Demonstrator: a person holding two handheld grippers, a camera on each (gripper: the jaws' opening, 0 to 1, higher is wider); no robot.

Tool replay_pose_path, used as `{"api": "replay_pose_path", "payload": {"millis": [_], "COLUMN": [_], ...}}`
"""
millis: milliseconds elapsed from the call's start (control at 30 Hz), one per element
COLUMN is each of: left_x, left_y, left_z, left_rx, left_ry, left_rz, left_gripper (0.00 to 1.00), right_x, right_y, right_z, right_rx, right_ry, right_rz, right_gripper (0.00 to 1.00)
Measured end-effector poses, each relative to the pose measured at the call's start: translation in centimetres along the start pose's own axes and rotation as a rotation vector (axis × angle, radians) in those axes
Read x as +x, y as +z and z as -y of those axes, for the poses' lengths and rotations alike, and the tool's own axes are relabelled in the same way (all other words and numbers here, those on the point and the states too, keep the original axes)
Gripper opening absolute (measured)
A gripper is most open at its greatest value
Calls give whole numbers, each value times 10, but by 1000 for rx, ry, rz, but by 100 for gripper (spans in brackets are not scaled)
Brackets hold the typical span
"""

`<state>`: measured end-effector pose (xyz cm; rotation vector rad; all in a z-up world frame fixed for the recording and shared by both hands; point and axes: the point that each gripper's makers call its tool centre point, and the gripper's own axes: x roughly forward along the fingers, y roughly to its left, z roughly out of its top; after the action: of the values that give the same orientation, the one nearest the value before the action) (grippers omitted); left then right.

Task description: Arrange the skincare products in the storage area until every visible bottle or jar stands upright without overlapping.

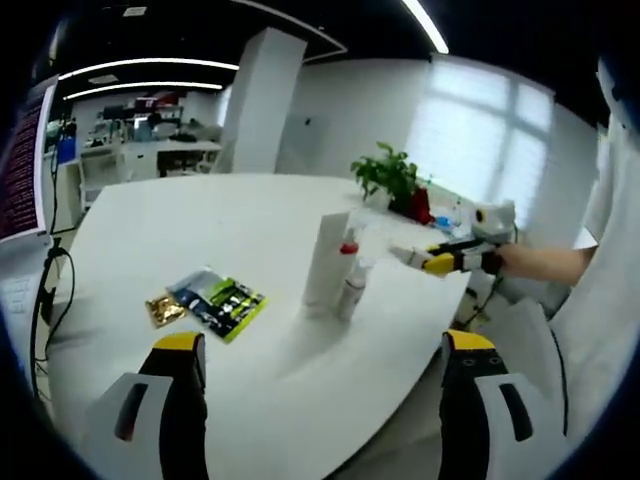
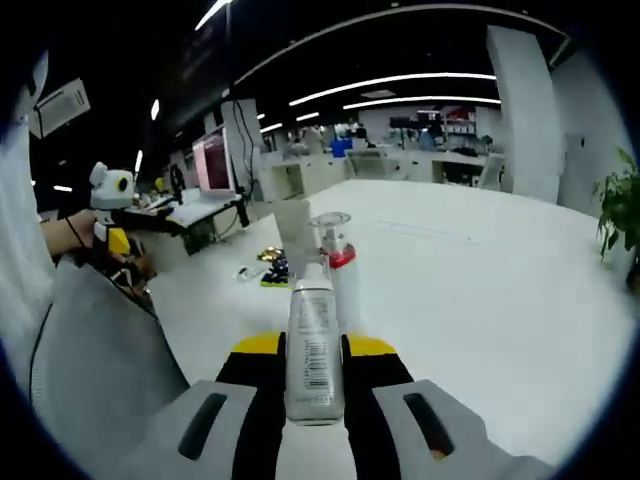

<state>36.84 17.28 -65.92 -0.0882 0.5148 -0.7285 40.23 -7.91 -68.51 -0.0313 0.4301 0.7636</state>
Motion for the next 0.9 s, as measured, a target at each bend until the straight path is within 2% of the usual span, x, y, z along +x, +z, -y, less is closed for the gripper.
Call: {"api": "replay_pose_path", "payload": {"millis": [300, 533, 767, 867, 900], "left_x": [-1, -4, -10, -13, -16], "left_y": [9, 15, 32, 44, 49], "left_z": [15, 31, 52, 66, 70], "left_rx": [11, 44, -13, -49, -67], "left_ry": [-53, -99, -195, -256, -275], "left_rz": [20, 26, 103, 160, 179], "left_gripper": [89, 87, 80, 79, 78], "right_x": [24, 31, 25, 22, 22], "right_y": [39, 57, 86, 94, 95], "right_z": [-66, -97, -130, -145, -147], "right_rx": [5, 21, 104, 129, 127], "right_ry": [165, 242, 363, 428, 430], "right_rz": [111, 171, 296, 330, 333], "right_gripper": [21, 20, 20, 20, 20]}}
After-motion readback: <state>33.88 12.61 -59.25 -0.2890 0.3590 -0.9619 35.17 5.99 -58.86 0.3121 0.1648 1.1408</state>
